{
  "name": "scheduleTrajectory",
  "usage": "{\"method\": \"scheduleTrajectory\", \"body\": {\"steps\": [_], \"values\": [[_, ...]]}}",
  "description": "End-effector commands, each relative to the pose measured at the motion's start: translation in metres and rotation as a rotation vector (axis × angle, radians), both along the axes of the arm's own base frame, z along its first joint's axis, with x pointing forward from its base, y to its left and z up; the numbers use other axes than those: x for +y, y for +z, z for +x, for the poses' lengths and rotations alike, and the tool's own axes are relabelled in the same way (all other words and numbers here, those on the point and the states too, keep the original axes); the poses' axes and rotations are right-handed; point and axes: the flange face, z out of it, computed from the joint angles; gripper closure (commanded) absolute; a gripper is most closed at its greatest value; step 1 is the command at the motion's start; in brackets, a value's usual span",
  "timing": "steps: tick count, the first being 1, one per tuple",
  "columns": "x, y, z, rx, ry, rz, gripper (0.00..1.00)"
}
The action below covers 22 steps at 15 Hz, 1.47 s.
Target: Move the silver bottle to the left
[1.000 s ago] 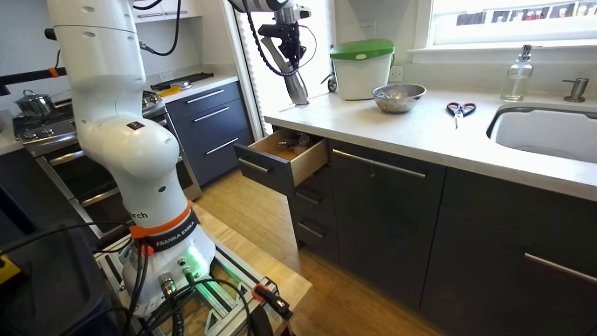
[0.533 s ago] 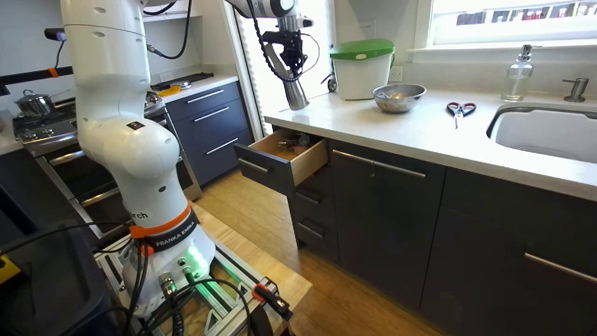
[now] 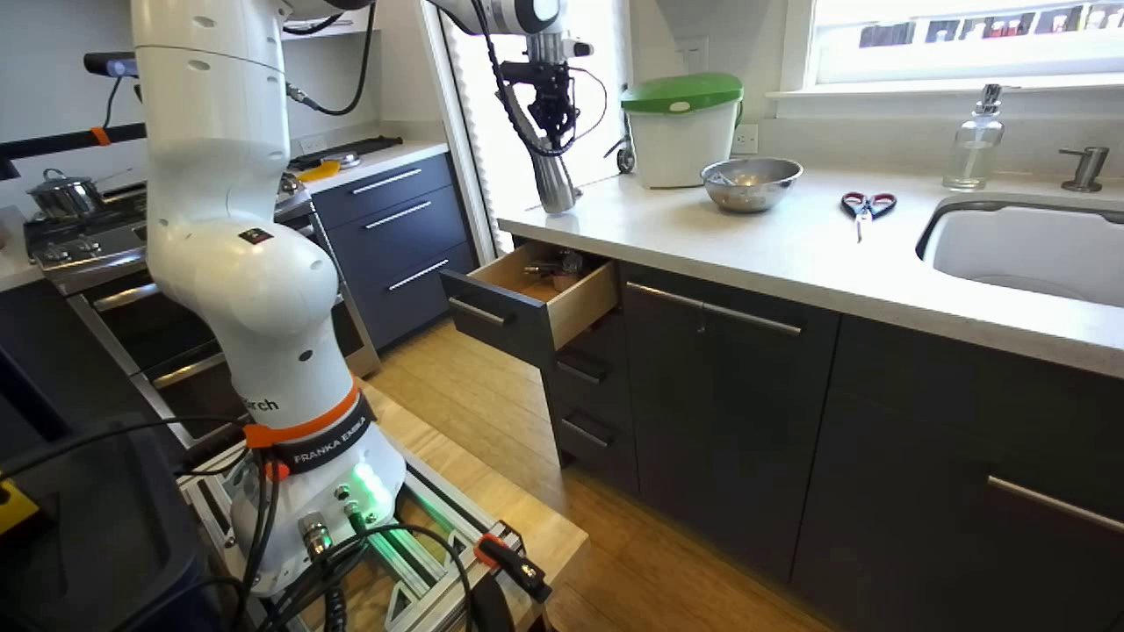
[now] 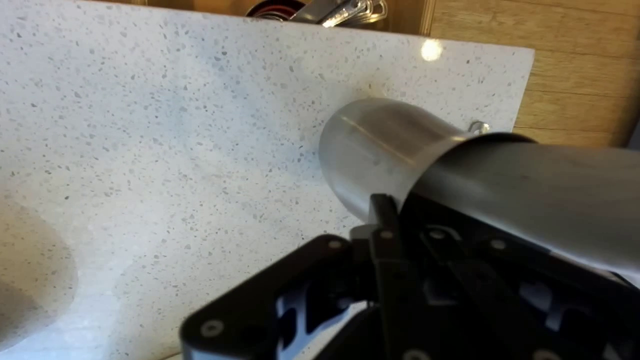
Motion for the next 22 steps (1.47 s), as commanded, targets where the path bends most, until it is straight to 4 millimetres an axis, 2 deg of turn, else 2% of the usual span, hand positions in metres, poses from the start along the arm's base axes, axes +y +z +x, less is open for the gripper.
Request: {"method": "scheduleTrajectory", "body": {"steps": [1, 10, 11, 12, 13, 15, 22], "values": [[0.001, 0.004, 0.007, 0.006, 0.015, -0.008, 0.99], [0.001, -0.005, 0.014, 0.003, 0.027, -0.001, 0.99], [0.001, -0.005, 0.015, -0.002, 0.027, -0.005, 0.95], [0.001, -0.005, 0.014, -0.002, 0.034, -0.004, 0.7], [0.0, -0.005, 0.014, -0.003, 0.038, -0.004, 0.7], [0.0, -0.004, 0.014, -0.007, 0.044, 0.0, 0.59], [-0.011, 0.006, 0.017, -0.028, 0.037, 0.011, 0.06]]}}
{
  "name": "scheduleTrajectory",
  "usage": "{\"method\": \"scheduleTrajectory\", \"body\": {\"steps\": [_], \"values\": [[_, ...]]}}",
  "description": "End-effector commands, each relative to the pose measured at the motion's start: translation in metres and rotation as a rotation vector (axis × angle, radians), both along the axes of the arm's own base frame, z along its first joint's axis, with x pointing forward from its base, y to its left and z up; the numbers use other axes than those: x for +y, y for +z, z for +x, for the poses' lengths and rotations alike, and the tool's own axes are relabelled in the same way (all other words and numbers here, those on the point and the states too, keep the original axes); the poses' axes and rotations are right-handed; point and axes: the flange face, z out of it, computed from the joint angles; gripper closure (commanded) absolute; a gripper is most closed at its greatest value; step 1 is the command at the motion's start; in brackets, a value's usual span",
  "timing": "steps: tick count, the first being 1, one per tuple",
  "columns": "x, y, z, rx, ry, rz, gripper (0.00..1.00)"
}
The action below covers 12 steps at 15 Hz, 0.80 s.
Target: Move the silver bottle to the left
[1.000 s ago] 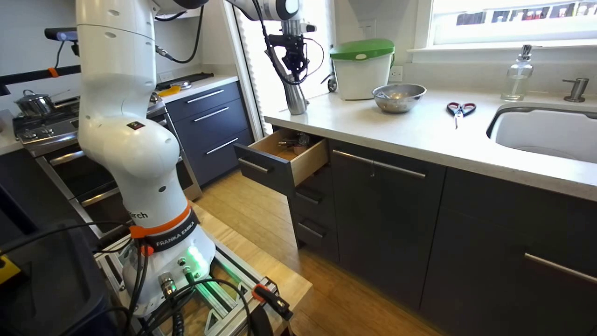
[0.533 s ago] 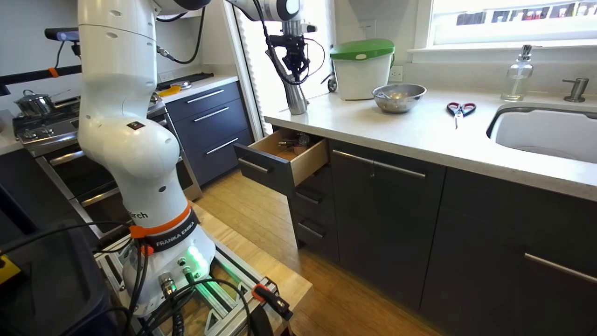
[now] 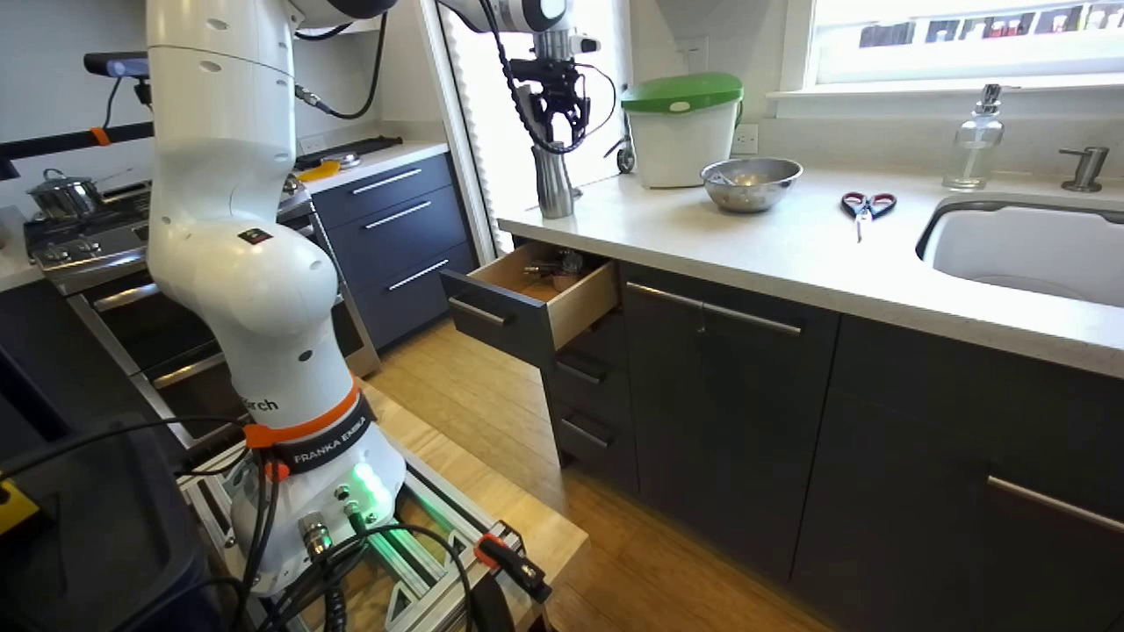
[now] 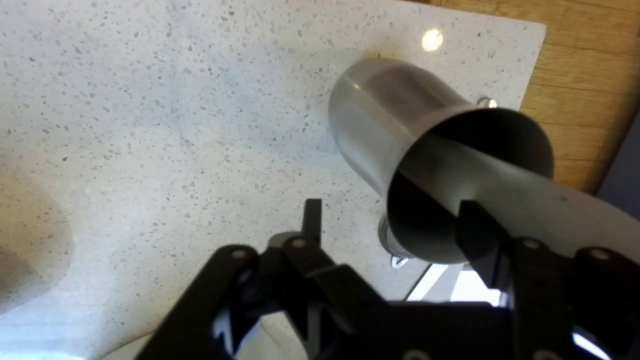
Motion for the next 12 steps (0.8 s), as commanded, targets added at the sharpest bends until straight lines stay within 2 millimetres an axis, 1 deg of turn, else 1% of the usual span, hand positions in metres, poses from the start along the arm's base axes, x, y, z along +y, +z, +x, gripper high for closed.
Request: {"method": "scheduleTrajectory", "body": {"steps": [1, 9, 10, 12], "values": [[-0.007, 0.002, 0.001, 0.002, 0.004, 0.009, 0.0], [-0.018, 0.003, 0.002, 0.003, -0.015, 0.013, 0.0], [-0.021, 0.004, 0.003, 0.0, -0.022, 0.014, 0.0], [-0.036, 0.011, 0.002, -0.01, -0.056, 0.021, 0.0]]}}
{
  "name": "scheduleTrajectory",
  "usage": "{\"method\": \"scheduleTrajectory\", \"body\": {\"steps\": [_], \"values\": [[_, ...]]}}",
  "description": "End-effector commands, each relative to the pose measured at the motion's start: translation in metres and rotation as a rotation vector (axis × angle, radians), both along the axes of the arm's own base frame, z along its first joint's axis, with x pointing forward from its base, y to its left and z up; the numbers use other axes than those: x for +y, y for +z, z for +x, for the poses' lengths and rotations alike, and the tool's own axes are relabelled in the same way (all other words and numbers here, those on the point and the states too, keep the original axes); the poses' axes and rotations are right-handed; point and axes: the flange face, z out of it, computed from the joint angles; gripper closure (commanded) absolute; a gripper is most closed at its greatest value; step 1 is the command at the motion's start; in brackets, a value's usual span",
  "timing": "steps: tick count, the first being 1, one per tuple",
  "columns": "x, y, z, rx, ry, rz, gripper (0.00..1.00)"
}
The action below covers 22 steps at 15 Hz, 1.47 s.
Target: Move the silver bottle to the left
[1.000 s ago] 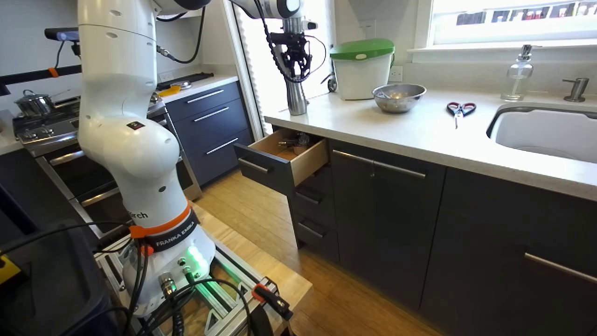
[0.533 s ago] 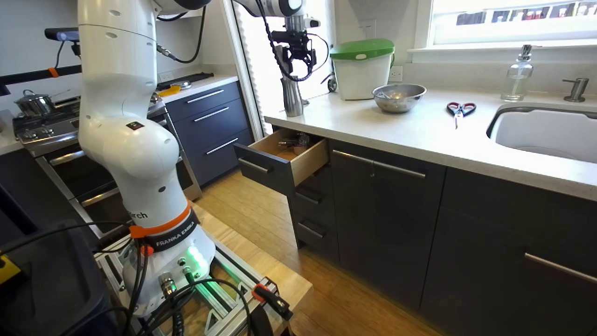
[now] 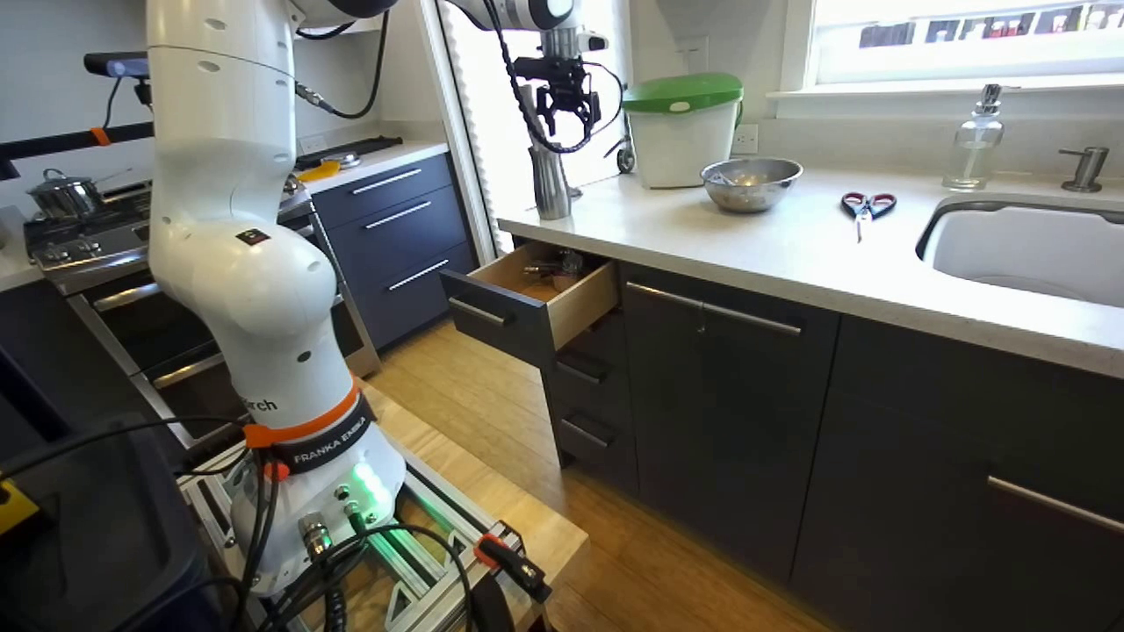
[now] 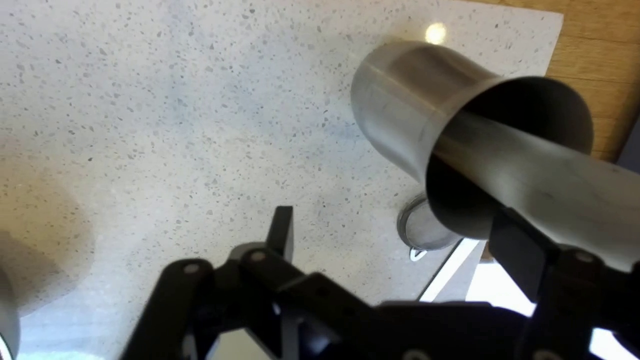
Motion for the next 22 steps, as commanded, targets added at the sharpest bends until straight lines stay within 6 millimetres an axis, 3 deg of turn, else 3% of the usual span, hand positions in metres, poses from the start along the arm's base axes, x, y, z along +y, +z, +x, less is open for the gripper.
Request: {"method": "scheduleTrajectory", "body": {"steps": [1, 7, 13, 14, 17, 22], "values": [[-0.03, 0.015, -0.003, -0.009, -0.05, 0.033, 0.0], [-0.087, 0.061, -0.032, 0.003, -0.164, 0.103, 0.0], [-0.1, 0.111, -0.075, 0.034, -0.168, 0.095, 0.0], [-0.097, 0.107, -0.054, 0.012, -0.161, 0.087, 0.0], [-0.098, 0.119, -0.067, 0.007, -0.159, 0.086, 0.0], [-0.098, 0.113, -0.069, 0.02, -0.16, 0.085, 0.0]]}}
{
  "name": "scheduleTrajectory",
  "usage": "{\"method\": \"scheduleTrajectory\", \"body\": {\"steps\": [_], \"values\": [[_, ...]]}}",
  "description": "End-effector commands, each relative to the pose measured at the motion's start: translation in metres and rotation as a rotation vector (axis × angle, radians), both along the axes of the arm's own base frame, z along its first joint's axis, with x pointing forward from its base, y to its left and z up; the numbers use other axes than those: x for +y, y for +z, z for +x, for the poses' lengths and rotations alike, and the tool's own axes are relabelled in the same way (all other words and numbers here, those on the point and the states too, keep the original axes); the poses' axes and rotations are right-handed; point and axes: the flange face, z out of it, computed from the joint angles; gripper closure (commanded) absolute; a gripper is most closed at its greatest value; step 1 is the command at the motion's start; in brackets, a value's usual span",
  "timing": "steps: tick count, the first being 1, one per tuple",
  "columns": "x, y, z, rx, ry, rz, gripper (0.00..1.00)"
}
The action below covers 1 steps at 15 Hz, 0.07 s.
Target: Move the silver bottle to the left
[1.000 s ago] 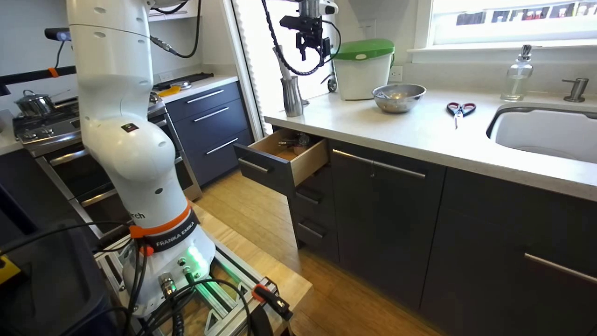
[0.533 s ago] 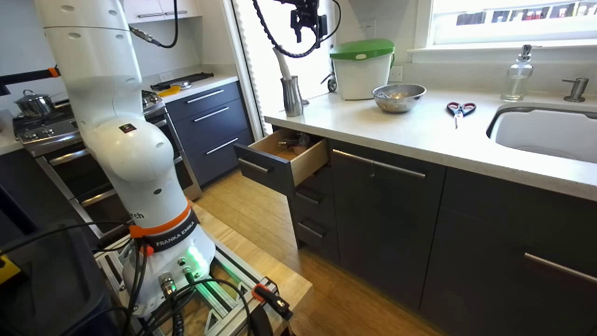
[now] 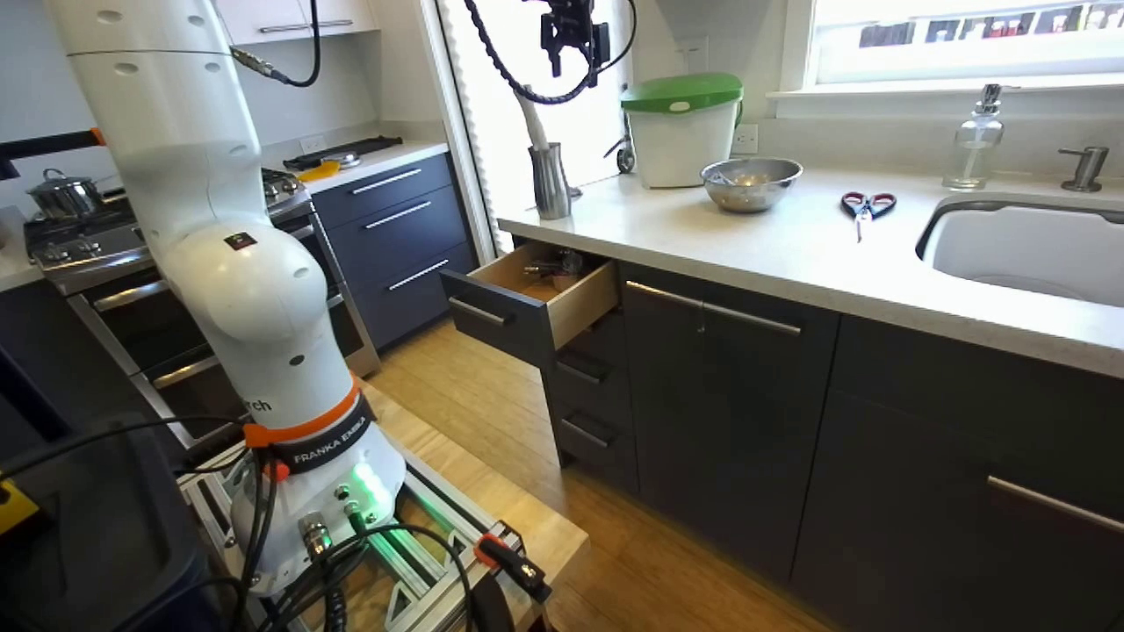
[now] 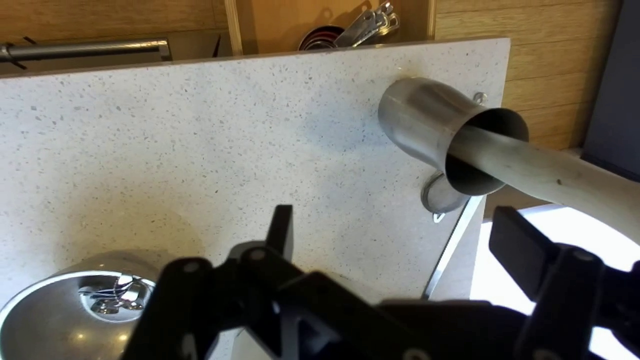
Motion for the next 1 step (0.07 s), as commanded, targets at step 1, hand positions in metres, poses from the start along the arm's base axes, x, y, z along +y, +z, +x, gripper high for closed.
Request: {"method": "scheduleTrajectory", "body": {"steps": [1], "values": [[-0.0002, 0.001, 0.0003, 0.001, 0.0, 0.0, 0.0]]}}
